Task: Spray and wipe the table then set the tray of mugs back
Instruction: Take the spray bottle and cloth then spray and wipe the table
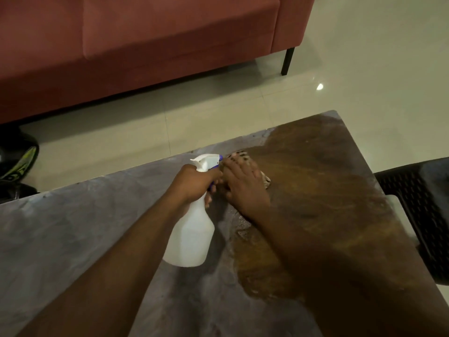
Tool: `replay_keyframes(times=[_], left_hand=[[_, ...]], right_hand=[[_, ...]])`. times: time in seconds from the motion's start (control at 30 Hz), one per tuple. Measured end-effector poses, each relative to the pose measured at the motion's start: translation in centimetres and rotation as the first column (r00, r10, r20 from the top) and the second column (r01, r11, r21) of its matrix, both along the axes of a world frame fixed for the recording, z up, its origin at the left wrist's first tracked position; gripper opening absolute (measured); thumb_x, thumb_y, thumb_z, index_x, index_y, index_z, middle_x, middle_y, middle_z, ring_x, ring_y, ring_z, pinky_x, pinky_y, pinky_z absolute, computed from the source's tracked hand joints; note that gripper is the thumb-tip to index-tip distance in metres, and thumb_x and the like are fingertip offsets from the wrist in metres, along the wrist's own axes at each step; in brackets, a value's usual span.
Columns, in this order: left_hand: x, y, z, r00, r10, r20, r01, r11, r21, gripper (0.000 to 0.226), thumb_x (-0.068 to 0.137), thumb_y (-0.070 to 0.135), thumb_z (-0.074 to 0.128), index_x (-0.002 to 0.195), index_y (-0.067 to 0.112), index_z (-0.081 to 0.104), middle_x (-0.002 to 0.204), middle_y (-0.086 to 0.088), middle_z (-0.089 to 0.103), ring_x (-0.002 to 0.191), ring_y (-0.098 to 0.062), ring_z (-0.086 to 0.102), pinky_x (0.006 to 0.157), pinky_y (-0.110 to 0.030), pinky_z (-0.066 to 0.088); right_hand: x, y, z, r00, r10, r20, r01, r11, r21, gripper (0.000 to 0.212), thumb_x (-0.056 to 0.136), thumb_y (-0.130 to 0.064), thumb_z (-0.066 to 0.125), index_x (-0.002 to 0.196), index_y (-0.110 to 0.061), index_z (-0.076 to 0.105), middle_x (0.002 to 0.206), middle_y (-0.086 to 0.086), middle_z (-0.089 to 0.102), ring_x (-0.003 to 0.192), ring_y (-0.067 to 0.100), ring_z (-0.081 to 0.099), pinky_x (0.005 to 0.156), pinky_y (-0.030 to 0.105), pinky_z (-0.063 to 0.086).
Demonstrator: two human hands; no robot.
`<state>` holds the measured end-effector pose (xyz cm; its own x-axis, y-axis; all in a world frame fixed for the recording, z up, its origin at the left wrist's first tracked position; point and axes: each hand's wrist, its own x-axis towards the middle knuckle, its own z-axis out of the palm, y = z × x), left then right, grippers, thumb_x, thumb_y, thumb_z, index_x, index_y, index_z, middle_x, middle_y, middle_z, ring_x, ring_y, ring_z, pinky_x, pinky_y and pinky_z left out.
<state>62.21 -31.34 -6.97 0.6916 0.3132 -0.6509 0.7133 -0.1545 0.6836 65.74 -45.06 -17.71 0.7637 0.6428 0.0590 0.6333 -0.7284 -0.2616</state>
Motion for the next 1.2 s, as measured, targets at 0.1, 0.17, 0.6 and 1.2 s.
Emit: replay_keyframes(times=[0.1,0.17,0.6,1.2], left_hand=[[0.3,0.5,0.3,0.999,0.034,0.039,-0.033,0.999,-0.017,0.021,0.084,0.024,0.065,0.076,0.005,0.065,0.061,-0.011,0.063,0.039,-0.023,0.050,0.049,-0.029,0.046],[0.3,0.7,0.3,1.000,0.005,0.031,-0.003,0.999,-0.048,0.024,0.085,0.029,0.068,0.088,0.005,0.069,0.073,-0.012,0.071,0.042,-0.021,0.053,0.049,-0.027,0.046],[-2.9,-1.1,0.3,1.000,0.011,0.000,-0.011,0.990,-0.143,0.025,0.087,0.030,0.068,0.085,0.005,0.070,0.073,-0.009,0.070,0.040,-0.020,0.050,0.046,-0.027,0.044],[-16.3,-10.0,-0.8,0.990,0.066,-0.128,-0.064,0.998,0.015,0.029,0.082,0.040,0.071,0.087,0.011,0.073,0.068,-0.005,0.074,0.039,-0.017,0.058,0.054,-0.026,0.049]], right_hand=[[3.8,-5.3,0.8,0.942,0.331,-0.053,-0.332,0.943,-0.018,0.055,0.086,-0.050,0.043,0.135,-0.024,0.047,0.144,0.000,0.044,0.135,0.022,0.035,0.110,0.048,0.024],[7.3,-6.5,0.8,1.000,0.001,-0.025,-0.001,1.000,0.003,0.058,0.084,-0.051,0.036,0.132,-0.021,0.049,0.139,0.005,0.048,0.130,0.028,0.040,0.107,0.050,0.029],[5.4,-8.8,0.8,0.992,0.119,0.031,-0.119,0.993,-0.024,0.050,0.088,-0.045,0.047,0.133,-0.024,0.049,0.139,0.002,0.049,0.131,0.025,0.040,0.106,0.043,0.025],[-13.5,-12.6,0.2,0.963,-0.271,0.001,0.270,0.960,0.070,0.047,0.085,-0.036,0.047,0.130,-0.022,0.047,0.136,0.007,0.053,0.132,0.028,0.037,0.107,0.049,0.027]])
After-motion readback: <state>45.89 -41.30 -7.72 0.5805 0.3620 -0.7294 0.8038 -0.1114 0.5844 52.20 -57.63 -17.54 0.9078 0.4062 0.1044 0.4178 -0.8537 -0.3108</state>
